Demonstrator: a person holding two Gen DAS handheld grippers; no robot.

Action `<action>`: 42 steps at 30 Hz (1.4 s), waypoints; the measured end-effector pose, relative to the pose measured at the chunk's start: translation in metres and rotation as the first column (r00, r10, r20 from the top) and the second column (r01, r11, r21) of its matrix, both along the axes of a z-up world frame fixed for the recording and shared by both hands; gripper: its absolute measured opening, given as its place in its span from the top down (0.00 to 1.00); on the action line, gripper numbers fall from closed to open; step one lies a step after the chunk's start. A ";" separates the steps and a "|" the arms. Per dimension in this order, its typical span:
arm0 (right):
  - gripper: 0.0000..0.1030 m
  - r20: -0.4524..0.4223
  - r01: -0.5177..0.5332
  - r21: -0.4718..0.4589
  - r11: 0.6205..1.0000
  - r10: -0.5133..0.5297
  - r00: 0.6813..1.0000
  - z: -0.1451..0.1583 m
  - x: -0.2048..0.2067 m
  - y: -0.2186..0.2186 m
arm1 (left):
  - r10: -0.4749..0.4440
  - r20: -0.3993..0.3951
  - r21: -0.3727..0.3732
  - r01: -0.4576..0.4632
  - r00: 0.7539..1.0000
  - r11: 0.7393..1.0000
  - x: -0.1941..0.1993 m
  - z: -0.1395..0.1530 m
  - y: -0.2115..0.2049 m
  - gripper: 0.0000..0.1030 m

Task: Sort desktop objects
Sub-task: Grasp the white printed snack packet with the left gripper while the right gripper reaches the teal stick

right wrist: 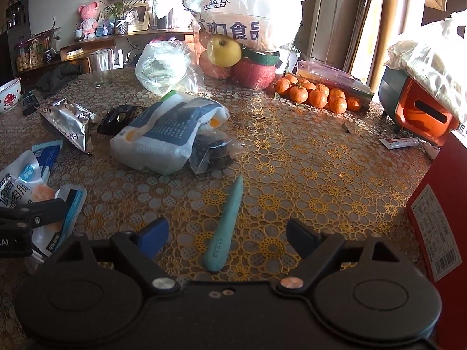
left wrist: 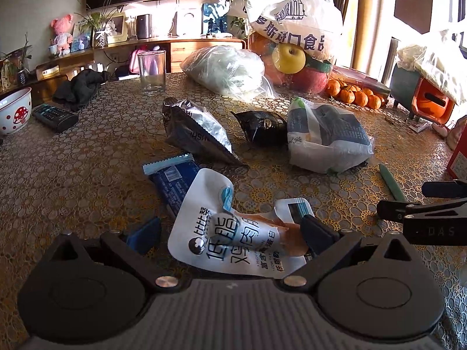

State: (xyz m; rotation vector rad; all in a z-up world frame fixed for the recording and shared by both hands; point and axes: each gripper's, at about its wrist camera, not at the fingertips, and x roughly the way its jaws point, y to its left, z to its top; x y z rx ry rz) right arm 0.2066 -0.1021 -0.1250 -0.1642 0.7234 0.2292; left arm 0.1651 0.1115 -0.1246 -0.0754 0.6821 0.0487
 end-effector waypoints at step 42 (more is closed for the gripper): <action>0.87 -0.051 0.037 -0.005 0.999 -0.037 0.998 0.014 -0.003 0.003 | -0.054 0.095 -0.109 0.065 0.994 0.992 -0.014 0.007 0.008 0.82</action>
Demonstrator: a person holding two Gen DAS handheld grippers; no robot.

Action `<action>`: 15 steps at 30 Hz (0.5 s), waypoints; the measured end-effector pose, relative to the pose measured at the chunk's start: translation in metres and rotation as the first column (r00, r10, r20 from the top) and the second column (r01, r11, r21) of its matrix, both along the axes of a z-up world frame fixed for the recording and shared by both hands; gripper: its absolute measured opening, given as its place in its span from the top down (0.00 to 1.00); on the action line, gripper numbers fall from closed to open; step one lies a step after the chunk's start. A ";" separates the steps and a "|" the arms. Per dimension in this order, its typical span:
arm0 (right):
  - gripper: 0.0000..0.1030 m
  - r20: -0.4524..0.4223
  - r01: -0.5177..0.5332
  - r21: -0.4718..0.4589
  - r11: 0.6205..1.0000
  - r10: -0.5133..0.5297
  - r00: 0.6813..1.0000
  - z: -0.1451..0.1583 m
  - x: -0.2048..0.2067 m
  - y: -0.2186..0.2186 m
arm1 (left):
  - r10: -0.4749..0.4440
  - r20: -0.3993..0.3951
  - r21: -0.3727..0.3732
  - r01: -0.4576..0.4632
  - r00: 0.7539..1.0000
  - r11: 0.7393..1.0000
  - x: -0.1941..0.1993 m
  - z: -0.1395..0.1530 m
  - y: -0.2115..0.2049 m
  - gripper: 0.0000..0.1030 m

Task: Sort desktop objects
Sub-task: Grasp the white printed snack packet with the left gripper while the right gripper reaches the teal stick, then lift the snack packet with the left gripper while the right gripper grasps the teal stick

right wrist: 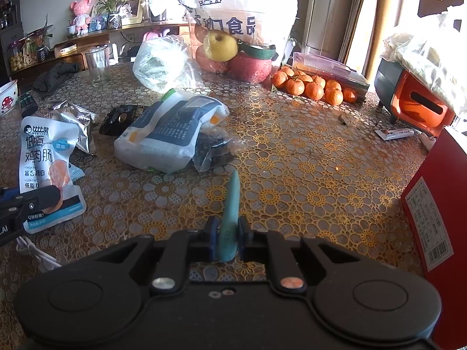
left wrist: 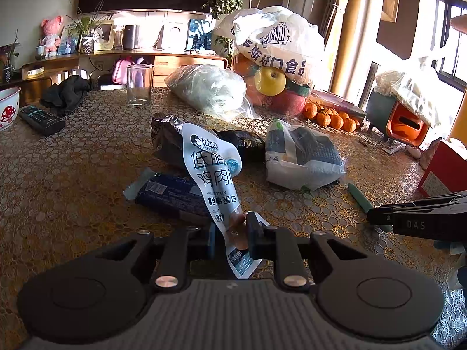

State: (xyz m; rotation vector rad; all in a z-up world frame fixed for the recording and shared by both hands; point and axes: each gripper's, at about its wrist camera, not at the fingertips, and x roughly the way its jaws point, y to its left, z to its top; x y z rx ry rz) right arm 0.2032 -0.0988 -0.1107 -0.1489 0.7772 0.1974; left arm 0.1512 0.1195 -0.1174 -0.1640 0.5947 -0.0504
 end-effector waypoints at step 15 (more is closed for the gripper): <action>0.88 0.046 0.023 0.036 0.999 -0.024 0.999 0.028 -0.017 -0.018 | 0.014 0.022 -0.018 -0.013 1.000 1.000 -0.009 0.024 -0.005 0.83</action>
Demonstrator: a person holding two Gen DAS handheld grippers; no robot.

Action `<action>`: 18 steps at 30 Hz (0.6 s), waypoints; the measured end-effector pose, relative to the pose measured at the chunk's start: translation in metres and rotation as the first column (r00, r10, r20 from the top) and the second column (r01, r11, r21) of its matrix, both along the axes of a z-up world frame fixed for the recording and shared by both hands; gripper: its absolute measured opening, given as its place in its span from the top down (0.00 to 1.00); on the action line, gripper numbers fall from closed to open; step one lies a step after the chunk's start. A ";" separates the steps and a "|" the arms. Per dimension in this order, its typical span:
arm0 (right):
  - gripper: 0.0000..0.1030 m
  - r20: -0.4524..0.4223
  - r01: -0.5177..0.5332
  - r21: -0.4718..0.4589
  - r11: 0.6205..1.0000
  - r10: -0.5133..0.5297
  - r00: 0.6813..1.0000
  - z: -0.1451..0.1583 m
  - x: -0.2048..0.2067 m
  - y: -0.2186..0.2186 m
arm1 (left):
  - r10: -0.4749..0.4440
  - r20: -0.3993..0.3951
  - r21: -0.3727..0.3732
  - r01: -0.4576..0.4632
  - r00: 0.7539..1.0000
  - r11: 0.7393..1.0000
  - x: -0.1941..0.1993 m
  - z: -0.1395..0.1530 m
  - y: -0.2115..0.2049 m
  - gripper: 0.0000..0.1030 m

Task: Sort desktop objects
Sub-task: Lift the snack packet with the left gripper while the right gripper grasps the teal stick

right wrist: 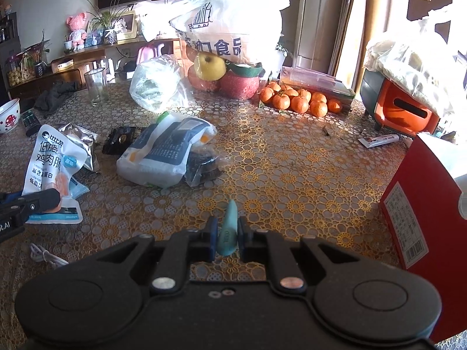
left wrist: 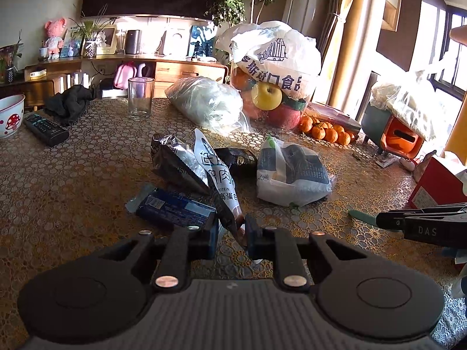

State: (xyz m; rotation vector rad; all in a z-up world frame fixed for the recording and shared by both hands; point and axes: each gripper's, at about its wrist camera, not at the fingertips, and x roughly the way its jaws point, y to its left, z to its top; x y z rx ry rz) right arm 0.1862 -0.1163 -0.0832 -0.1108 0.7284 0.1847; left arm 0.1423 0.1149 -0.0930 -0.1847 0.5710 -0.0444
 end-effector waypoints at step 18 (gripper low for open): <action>1.00 0.031 -0.022 0.062 0.998 0.020 0.999 0.021 -0.025 -0.026 | 0.002 0.017 -0.028 -0.002 1.000 1.000 -0.024 0.025 -0.021 0.83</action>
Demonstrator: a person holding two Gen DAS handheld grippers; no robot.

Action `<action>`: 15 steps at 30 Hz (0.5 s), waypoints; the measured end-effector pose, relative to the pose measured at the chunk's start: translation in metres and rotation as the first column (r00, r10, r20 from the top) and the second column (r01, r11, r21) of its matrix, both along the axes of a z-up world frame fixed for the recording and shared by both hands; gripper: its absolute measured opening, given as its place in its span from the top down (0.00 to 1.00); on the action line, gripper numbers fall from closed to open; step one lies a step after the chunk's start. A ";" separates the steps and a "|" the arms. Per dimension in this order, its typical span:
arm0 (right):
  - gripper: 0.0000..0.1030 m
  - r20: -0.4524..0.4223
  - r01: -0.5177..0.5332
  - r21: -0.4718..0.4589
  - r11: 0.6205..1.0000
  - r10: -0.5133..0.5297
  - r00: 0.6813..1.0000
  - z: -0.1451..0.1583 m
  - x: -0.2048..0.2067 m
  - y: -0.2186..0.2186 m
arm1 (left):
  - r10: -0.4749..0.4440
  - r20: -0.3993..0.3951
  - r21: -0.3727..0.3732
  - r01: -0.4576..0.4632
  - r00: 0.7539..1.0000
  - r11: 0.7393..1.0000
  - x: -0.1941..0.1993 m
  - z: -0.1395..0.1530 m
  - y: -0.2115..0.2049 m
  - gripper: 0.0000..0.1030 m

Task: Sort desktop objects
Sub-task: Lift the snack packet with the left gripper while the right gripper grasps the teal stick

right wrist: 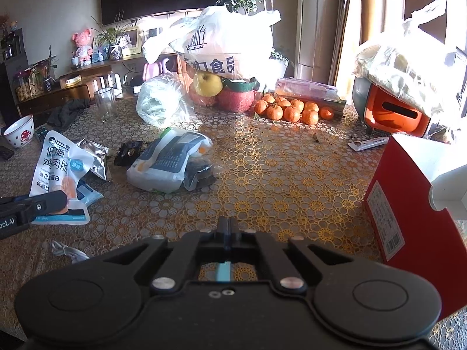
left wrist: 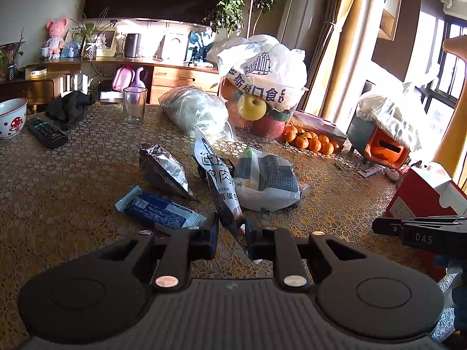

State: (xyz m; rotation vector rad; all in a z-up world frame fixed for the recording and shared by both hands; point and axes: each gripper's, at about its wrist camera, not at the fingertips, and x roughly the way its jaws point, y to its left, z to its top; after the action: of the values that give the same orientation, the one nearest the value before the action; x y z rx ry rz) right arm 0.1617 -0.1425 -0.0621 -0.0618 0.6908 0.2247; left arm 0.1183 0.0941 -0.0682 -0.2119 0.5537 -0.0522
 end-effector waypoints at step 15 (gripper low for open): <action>0.51 -0.051 -0.087 -0.010 0.996 0.086 0.995 -0.022 0.002 0.009 | -0.014 -0.032 0.005 0.014 0.999 1.000 0.004 -0.008 -0.009 0.83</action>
State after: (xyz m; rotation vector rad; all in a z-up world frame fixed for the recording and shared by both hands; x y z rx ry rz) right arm 0.1642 -0.1338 -0.0843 -0.0986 0.7410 0.3060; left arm 0.1222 0.0856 -0.0765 -0.2039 0.5871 -0.0613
